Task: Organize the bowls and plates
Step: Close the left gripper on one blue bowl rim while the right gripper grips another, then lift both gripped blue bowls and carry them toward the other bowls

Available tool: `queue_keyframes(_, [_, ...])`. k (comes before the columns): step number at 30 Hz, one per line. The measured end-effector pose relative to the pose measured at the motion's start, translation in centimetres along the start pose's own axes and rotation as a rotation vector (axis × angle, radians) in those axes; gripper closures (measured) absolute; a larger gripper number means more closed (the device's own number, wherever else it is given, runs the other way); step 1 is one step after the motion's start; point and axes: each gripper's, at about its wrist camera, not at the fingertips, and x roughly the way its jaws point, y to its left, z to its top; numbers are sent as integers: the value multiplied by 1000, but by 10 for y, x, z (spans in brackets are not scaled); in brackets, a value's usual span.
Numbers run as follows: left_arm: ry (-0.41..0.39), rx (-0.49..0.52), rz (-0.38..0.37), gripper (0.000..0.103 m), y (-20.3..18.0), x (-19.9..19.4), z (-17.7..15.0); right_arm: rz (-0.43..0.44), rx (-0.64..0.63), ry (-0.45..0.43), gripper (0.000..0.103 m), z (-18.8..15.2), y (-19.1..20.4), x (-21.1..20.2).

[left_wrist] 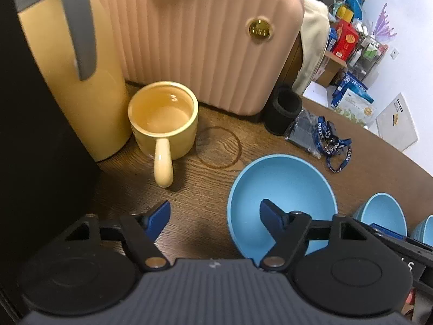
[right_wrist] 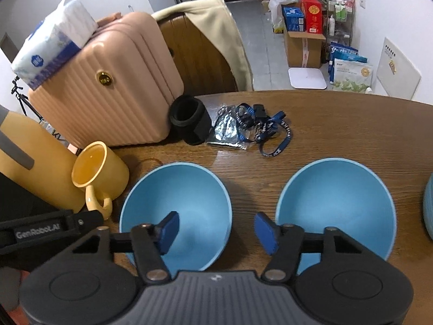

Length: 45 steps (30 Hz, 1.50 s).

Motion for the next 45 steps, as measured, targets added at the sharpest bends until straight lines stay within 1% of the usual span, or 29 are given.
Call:
queue_keyframes(3, [20, -2, 0, 34, 1, 11, 1, 8, -6, 14, 53, 2, 2, 9])
queue_keyframes(5, [32, -7, 1, 34, 2, 18, 2, 7, -7, 19, 63, 3, 4, 15])
queue_keyframes(11, [55, -14, 1, 36, 3, 34, 5, -23, -5, 29, 68, 8, 2, 29])
queue_keyframes(12, [58, -14, -1, 37, 2, 37, 5, -25, -6, 30, 68, 8, 2, 30])
queue_keyframes(14, [68, -13, -6, 42, 1, 42, 6, -30, -8, 36, 74, 10, 1, 34])
queue_keyframes(16, [77, -11, -8, 43, 0, 47, 6, -33, -6, 44, 76, 11, 0, 39])
queue_keyframes(19, [91, -11, -20, 52, -1, 55, 7, -39, -9, 54, 81, 11, -1, 46])
queue_keyframes(24, [111, -14, -47, 63, -3, 66, 6, -43, -11, 68, 84, 9, -2, 54])
queue_keyframes(26, [121, -16, -57, 73, -2, 69, 4, -48, -7, 76, 85, 9, -3, 58])
queue_keyframes(28, [131, -19, -66, 78, -1, 73, 4, -48, -6, 82, 88, 8, -4, 62])
queue_keyframes(30, [135, -21, -74, 82, 0, 75, 4, -51, -9, 86, 89, 7, -4, 64])
queue_keyframes(32, [139, -21, -79, 86, 0, 77, 4, -58, -11, 90, 92, 6, -4, 67])
queue_keyframes(38, [141, -7, -88, 90, -3, 80, 5, -59, 4, 97, 99, 4, -7, 69])
queue_keyframes(45, [138, -6, -86, 90, -5, 79, 4, -57, 7, 90, 99, 2, -6, 67])
